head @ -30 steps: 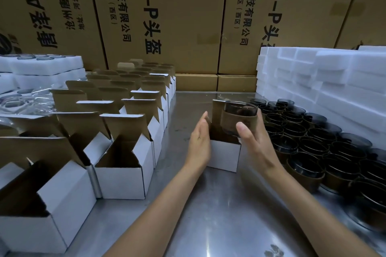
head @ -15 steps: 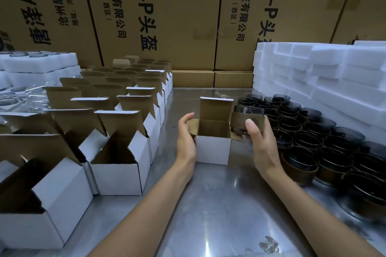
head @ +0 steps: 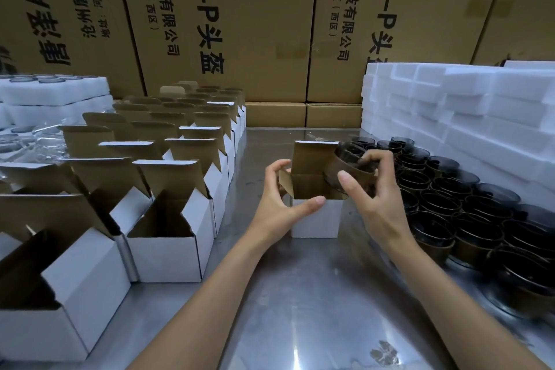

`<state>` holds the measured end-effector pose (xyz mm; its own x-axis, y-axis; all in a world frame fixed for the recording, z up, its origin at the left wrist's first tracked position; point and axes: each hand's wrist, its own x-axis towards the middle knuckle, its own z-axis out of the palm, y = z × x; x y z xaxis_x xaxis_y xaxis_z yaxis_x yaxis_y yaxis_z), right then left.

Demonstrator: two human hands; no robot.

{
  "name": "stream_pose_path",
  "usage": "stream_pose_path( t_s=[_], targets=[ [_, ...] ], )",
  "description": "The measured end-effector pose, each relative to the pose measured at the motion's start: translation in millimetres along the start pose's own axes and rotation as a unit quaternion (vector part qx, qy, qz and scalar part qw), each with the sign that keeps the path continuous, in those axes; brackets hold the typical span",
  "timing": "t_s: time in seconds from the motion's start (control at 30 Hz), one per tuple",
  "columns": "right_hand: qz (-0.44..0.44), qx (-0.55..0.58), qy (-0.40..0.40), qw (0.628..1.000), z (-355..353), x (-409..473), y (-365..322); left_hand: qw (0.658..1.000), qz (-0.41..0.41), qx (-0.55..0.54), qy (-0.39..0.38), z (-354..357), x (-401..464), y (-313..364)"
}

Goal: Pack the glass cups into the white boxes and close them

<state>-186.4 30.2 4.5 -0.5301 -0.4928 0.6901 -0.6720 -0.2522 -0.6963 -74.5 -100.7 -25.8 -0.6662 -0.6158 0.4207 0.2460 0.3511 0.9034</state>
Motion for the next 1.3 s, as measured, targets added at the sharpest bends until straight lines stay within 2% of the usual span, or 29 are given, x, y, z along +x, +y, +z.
stream_pose_path(
  t_s=[0.13, 0.33, 0.6, 1.03, 1.1, 1.2, 1.23, 1.3],
  targets=[
    [0.003, -0.056, -0.045, 0.997, 6.4, 0.3, -1.0, 1.000, 0.009, 0.003, -0.007, 3.2, -0.9, 2.5],
    [-0.057, -0.202, -0.064, 0.976, 13.7, 5.7, 5.4, 1.000, 0.017, -0.015, -0.019, 5.6, -0.2, 2.7],
    [-0.062, -0.177, -0.105, 0.977, 12.1, 7.3, 8.8, 1.000, 0.018, -0.016, -0.014, 4.7, 1.4, -0.6],
    [-0.051, -0.291, -0.177, 0.939, 8.0, 7.4, 8.6, 0.999, 0.036, 0.002, -0.019, 2.5, 1.1, -3.4],
    [-0.044, -0.245, -0.133, 0.959, 9.0, 6.7, 8.2, 0.999, 0.035, -0.004, -0.016, 2.7, 1.8, -4.0],
    [0.014, -0.067, -0.003, 0.998, 8.7, 8.7, 4.4, 1.000, 0.008, -0.024, -0.011, 3.7, 1.2, -2.2],
    [0.065, 0.009, 0.022, 0.998, 8.0, 9.8, 3.7, 0.999, -0.010, -0.041, -0.004, 3.6, 1.1, -0.1],
    [0.179, 0.127, 0.020, 0.975, 7.0, 9.9, 5.7, 0.993, -0.060, -0.099, 0.016, 2.6, 2.7, 5.8]
  ],
)
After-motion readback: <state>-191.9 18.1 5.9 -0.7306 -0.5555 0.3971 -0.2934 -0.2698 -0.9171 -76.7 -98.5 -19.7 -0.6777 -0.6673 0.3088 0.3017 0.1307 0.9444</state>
